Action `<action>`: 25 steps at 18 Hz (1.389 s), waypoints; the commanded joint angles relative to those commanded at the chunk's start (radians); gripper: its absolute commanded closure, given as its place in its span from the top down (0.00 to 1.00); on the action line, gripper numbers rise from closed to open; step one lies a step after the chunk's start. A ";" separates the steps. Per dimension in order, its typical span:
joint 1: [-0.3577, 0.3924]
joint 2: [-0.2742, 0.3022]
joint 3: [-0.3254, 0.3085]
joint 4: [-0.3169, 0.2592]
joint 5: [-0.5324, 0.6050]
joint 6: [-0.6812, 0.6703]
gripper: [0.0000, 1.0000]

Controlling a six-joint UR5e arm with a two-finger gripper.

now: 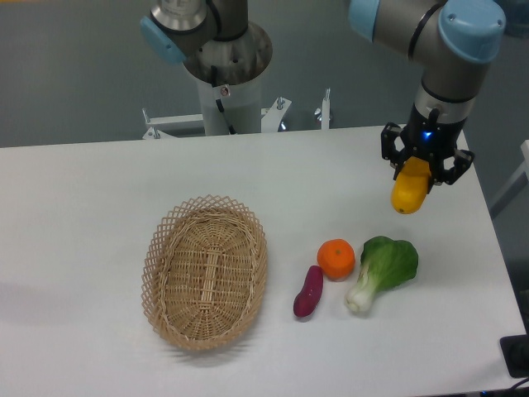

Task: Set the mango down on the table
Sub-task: 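Lower the held yellow mango toward the table with the gripper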

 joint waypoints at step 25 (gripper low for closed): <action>0.127 -0.021 -0.298 0.261 0.089 0.506 0.44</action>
